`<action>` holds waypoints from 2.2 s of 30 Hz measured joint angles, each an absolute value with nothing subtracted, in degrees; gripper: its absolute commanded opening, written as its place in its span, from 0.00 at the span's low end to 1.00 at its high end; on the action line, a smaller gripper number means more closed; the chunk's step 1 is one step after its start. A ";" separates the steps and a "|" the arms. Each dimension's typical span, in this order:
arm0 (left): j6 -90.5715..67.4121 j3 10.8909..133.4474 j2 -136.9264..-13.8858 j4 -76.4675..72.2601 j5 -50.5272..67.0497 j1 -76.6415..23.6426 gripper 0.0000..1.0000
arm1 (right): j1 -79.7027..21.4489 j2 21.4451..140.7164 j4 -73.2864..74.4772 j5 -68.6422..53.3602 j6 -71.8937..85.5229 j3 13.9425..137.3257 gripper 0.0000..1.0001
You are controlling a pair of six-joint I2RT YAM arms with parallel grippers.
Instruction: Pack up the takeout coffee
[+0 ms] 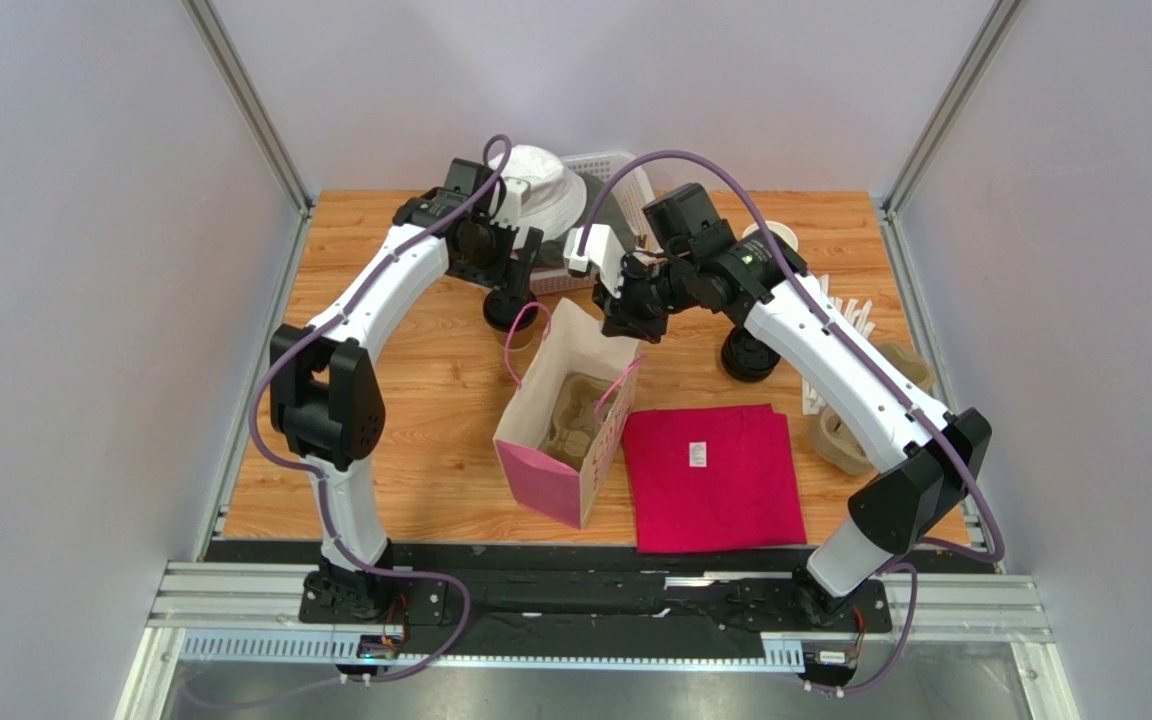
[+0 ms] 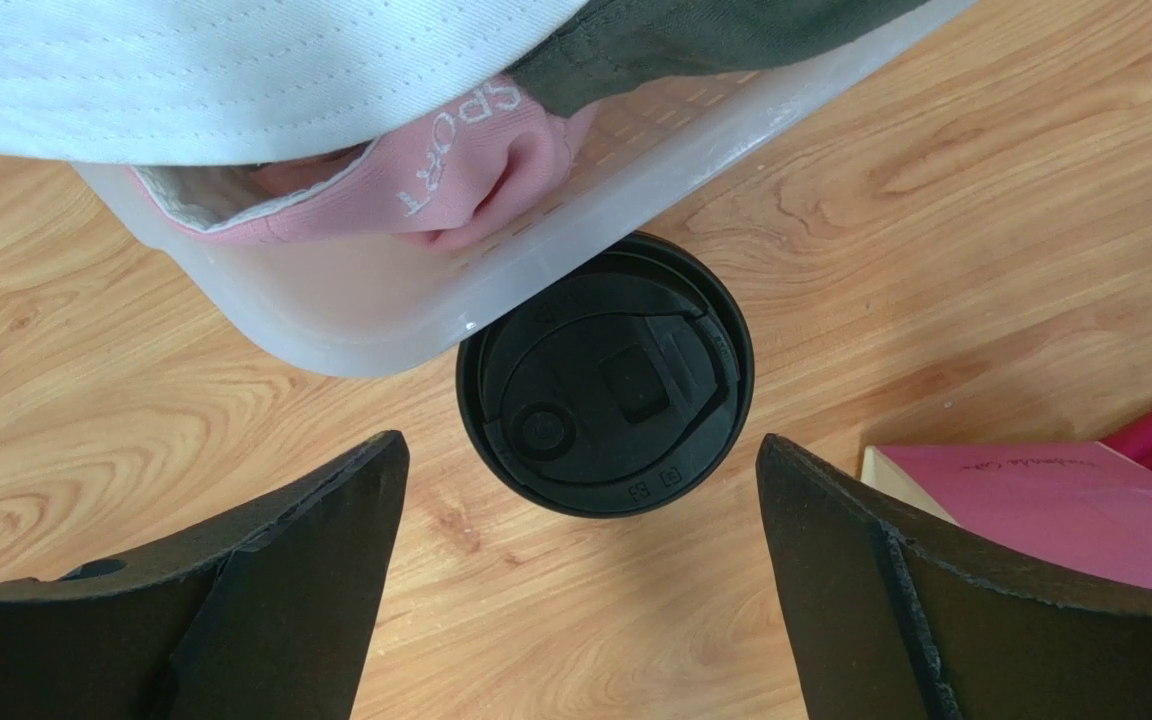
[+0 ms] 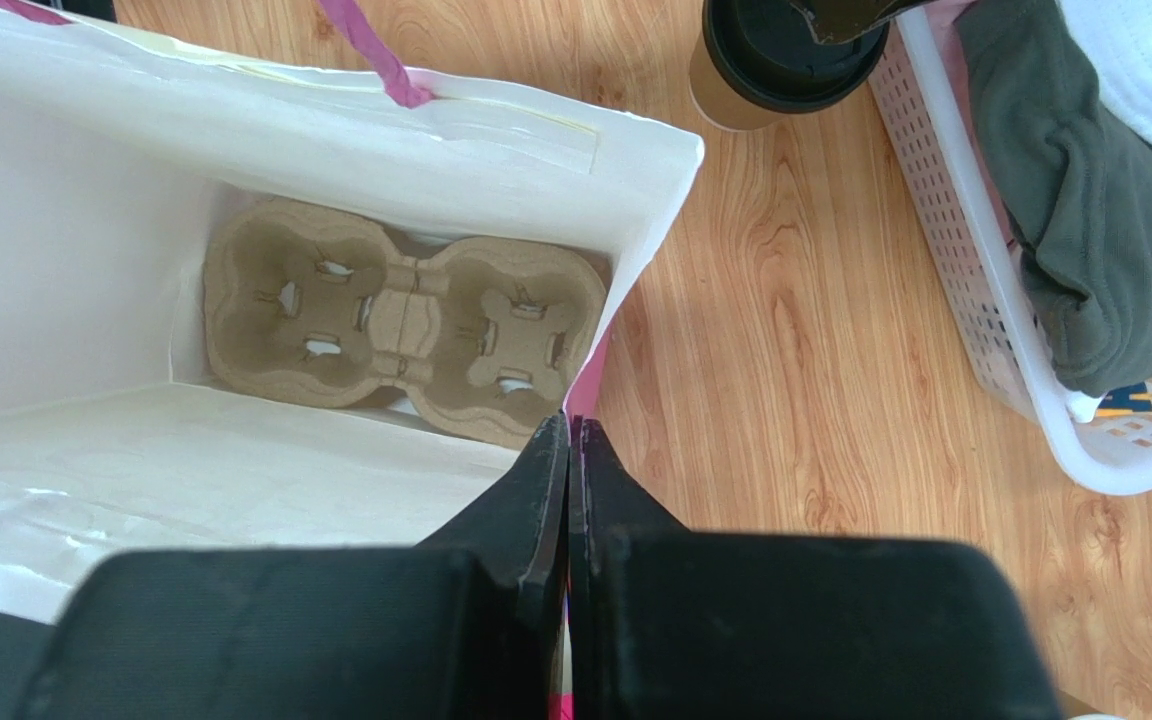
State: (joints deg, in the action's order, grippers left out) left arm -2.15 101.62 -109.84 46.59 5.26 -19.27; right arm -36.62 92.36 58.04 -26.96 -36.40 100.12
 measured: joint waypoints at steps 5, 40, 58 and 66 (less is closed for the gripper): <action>-2.13 101.62 -110.69 46.46 3.81 -19.88 0.91 | -36.56 92.16 58.06 -26.26 -36.40 99.31 0.00; -0.67 98.45 -113.82 43.64 2.20 -21.26 0.90 | -36.53 92.16 58.19 -25.10 -36.42 99.44 0.00; 0.25 97.86 -113.82 41.95 2.37 -21.63 0.85 | -36.45 92.73 59.18 -24.95 -36.42 100.62 0.00; 0.47 97.86 -113.82 42.11 2.63 -21.54 0.69 | -36.45 93.36 59.29 -24.95 -36.42 100.99 0.00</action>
